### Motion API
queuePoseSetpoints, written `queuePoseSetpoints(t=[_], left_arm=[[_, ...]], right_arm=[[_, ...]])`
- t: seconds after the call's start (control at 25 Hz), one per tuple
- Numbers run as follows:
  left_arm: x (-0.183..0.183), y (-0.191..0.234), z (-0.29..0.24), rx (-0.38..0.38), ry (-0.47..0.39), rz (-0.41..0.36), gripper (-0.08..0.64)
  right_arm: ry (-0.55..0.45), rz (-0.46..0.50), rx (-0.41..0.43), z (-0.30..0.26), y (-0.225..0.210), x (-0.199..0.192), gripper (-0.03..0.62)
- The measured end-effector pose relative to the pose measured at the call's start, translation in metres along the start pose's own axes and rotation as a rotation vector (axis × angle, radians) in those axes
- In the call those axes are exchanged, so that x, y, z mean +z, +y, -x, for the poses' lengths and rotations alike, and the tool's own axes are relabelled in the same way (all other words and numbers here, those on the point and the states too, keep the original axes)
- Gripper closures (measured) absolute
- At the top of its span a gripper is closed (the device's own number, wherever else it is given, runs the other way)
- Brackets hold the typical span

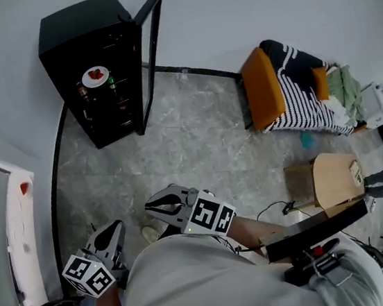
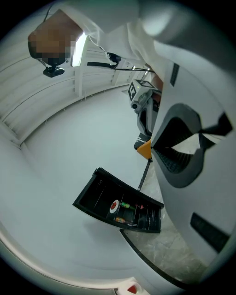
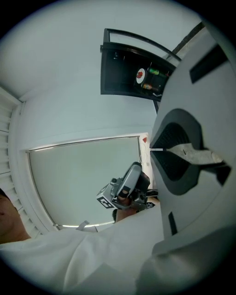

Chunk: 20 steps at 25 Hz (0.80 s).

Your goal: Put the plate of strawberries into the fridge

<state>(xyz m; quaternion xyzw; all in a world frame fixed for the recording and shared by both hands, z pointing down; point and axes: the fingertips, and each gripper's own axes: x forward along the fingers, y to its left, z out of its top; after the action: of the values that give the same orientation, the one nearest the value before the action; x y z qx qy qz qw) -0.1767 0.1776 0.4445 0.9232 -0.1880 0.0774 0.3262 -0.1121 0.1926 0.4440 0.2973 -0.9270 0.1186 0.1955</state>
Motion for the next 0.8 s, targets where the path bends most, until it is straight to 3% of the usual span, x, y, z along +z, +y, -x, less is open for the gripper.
queuePoseSetpoints(t=[0.48,0.8], left_arm=[[-0.017,-0.007,-0.006,0.002,0.037,-0.01,0.546],[-0.011,-0.001,-0.022,0.021,0.047,0.001,0.546]], right_arm=[[-0.005,-0.001,-0.015,0.012,0.011,-0.006,0.566],[-0.016,-0.001,-0.016,0.018,-0.01,-0.004,0.566]])
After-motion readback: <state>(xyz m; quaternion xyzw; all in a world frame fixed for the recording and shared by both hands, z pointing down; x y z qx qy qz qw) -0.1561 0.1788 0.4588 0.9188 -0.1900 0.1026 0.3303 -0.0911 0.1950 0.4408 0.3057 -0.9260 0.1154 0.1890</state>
